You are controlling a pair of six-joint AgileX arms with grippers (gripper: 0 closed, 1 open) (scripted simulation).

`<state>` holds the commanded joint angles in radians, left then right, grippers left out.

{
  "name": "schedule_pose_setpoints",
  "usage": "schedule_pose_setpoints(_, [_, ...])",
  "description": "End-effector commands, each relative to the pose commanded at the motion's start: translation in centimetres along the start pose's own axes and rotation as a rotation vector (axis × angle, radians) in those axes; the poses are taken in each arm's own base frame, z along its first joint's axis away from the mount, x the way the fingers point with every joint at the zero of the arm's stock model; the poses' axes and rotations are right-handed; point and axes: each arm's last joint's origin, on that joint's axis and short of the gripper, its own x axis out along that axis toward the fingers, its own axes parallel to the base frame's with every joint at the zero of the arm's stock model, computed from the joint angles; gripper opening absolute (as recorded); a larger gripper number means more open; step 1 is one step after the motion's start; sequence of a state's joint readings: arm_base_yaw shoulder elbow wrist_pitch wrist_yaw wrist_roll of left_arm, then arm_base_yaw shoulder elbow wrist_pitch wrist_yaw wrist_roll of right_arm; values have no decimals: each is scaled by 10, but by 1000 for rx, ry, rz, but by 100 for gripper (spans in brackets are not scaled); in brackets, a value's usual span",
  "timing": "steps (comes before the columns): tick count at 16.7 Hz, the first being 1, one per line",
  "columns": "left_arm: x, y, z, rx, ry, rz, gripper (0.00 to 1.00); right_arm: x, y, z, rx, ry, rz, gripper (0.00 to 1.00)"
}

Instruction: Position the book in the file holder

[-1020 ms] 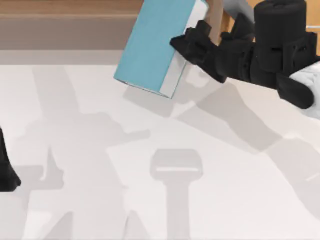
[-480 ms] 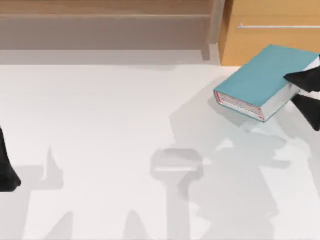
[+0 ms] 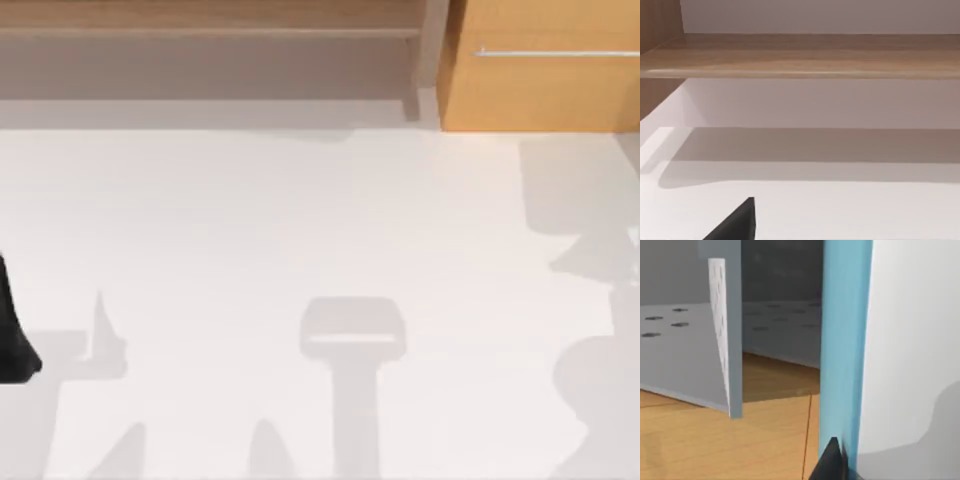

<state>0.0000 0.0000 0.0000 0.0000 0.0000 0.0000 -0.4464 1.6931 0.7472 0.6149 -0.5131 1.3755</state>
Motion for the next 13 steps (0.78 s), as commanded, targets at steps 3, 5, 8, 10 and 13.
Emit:
schedule_pose_setpoints(3, [0,0,0,0,0,0,100,9,-2,33,45,-93,22,0])
schedule_pose_setpoints(5, [0,0,0,0,0,0,100,18,-5,44,61,-118,25,0])
schedule_pose_setpoints(8, [0,0,0,0,0,0,100,25,-8,47,68,-125,24,0])
schedule_pose_setpoints(10, [0,0,0,0,0,0,100,25,-8,47,68,-125,24,0])
schedule_pose_setpoints(13, [0,0,0,0,0,0,100,25,-8,46,69,-121,23,0])
